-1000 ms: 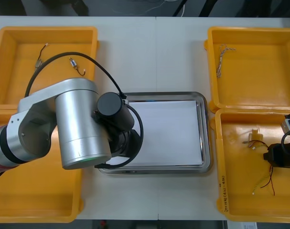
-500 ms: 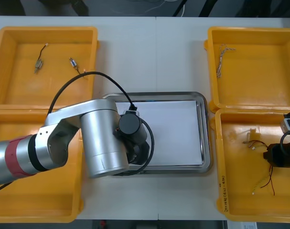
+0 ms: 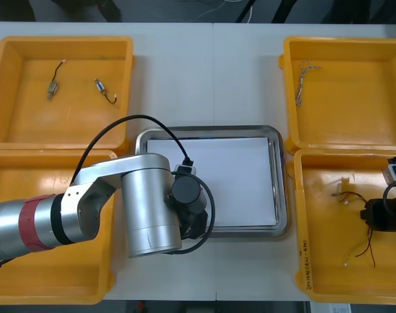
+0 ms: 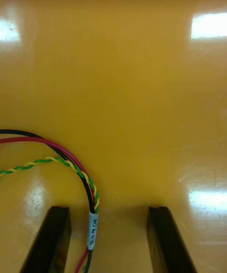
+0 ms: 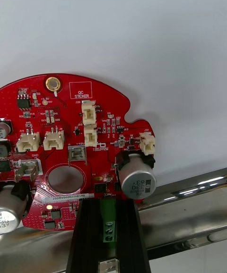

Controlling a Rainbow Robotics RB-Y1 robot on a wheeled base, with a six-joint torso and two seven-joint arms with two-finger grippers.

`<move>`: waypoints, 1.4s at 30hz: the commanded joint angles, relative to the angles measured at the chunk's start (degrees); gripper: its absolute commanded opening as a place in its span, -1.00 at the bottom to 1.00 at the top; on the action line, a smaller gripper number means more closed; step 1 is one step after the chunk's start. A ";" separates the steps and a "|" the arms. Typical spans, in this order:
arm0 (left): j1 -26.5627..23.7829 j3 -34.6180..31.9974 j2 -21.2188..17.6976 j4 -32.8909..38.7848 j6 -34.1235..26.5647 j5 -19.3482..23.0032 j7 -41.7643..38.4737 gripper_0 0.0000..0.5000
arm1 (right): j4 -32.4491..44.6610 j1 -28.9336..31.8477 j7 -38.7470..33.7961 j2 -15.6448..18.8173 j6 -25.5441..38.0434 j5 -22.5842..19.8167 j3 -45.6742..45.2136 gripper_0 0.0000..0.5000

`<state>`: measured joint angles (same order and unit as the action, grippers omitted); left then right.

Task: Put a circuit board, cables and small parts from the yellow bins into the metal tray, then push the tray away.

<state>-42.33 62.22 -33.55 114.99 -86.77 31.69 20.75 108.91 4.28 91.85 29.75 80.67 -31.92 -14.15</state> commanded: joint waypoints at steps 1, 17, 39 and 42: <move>-1.53 0.88 1.30 0.67 0.55 -1.01 -3.78 -1.00 | 1.05 2.66 1.23 -1.28 -0.42 -0.42 1.23 -0.21; -1.35 -1.84 1.30 0.85 0.55 -2.16 -3.87 1.00 | 6.67 2.93 0.79 -1.89 2.04 -1.04 -0.44 -1.00; -1.44 -22.23 -5.21 8.06 -10.26 8.48 -1.23 1.00 | 27.41 -6.65 -0.36 4.26 29.33 -5.35 -8.53 -1.00; -1.44 -26.10 -7.05 8.76 -12.63 11.55 -0.53 1.00 | 27.41 -9.47 -0.62 5.58 29.33 -7.98 -8.26 -1.00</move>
<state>-42.33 40.82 -37.08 121.05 -97.15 40.52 20.75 134.57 -1.07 91.84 32.10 109.60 -37.48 -21.10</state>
